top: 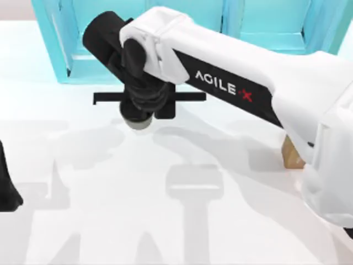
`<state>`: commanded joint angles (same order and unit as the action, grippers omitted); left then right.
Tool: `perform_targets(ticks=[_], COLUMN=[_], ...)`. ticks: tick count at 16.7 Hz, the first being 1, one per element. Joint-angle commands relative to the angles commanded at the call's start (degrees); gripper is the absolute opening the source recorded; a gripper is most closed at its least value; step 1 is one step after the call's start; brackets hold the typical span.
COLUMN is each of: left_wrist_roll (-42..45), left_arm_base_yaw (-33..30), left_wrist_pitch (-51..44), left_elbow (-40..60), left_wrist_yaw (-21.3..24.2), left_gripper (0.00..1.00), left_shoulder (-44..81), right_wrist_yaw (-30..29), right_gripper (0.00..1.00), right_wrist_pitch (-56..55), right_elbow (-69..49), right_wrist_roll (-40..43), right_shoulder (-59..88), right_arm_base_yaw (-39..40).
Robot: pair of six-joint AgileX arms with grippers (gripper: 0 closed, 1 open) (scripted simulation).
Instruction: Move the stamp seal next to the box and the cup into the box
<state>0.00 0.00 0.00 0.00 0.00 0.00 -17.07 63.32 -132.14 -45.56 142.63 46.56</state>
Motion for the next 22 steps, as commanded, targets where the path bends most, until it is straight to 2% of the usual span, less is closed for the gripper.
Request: perform_targets(ticks=[6,14,17,22], left_wrist_roll=[0.0,0.0,0.0,0.0], left_arm_base_yaw=[0.0,0.0,0.0,0.0], left_wrist_pitch=[0.0,0.0,0.0,0.0], left_elbow=[0.0,0.0,0.0,0.0], left_wrist_yaw=[0.0,0.0,0.0,0.0], left_gripper=[1.0,1.0,1.0,1.0], left_shoulder=[0.0,0.0,0.0,0.0], right_wrist_yaw=[1.4,1.8,3.03,5.9], right_gripper=[0.0,0.0,0.0,0.0], right_wrist_pitch=[-0.38,0.03,0.84,1.67], right_elbow=[13.55,15.21,19.94,31.66], right_wrist_roll=[4.03,5.75,11.6,27.65], right_shoulder=[-14.0,-15.43,-19.26,-28.29], right_arm_base_yaw=[-4.08,-5.37,-11.06,-27.25])
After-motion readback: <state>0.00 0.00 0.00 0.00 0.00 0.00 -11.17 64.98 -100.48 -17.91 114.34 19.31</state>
